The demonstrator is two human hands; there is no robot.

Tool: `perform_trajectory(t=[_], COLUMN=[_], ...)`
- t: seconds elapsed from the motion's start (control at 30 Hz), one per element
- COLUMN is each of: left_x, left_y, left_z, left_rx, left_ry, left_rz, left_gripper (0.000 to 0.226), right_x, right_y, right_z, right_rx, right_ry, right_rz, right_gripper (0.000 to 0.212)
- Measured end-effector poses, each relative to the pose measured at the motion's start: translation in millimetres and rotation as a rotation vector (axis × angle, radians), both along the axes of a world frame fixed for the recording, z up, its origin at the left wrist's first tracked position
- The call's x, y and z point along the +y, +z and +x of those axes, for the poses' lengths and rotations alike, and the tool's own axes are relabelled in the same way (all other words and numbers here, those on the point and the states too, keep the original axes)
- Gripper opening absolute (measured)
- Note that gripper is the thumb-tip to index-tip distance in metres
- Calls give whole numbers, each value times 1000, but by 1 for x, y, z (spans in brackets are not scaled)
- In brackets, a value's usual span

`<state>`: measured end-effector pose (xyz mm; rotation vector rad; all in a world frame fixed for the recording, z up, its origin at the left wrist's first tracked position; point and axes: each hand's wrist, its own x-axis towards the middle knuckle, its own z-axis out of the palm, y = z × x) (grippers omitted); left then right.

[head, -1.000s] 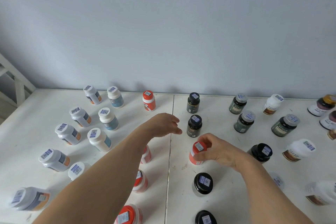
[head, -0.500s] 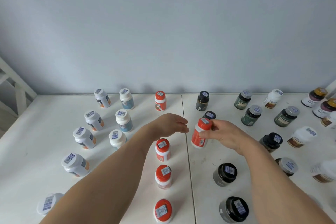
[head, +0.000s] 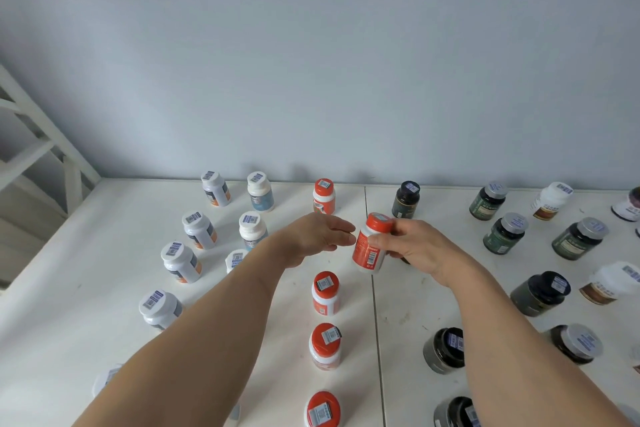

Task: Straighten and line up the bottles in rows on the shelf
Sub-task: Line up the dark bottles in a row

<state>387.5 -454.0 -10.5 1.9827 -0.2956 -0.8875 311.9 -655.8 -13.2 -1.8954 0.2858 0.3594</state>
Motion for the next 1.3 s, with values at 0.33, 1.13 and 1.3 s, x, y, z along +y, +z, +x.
perform_trajectory(t=[0.33, 1.13, 1.3], left_x=[20, 32, -9], left_y=[-8, 12, 25], left_z=[5, -6, -19], left_rx=[-424, -592, -598], left_ry=[-63, -29, -137], left_rz=[414, 417, 325], left_gripper=[37, 34, 42], right_x=[23, 50, 6], right_y=[-22, -12, 12], right_z=[34, 33, 11], right_rx=[1, -71, -234], right_ry=[91, -29, -246], right_rz=[-113, -214, -247], right_gripper=[54, 68, 51])
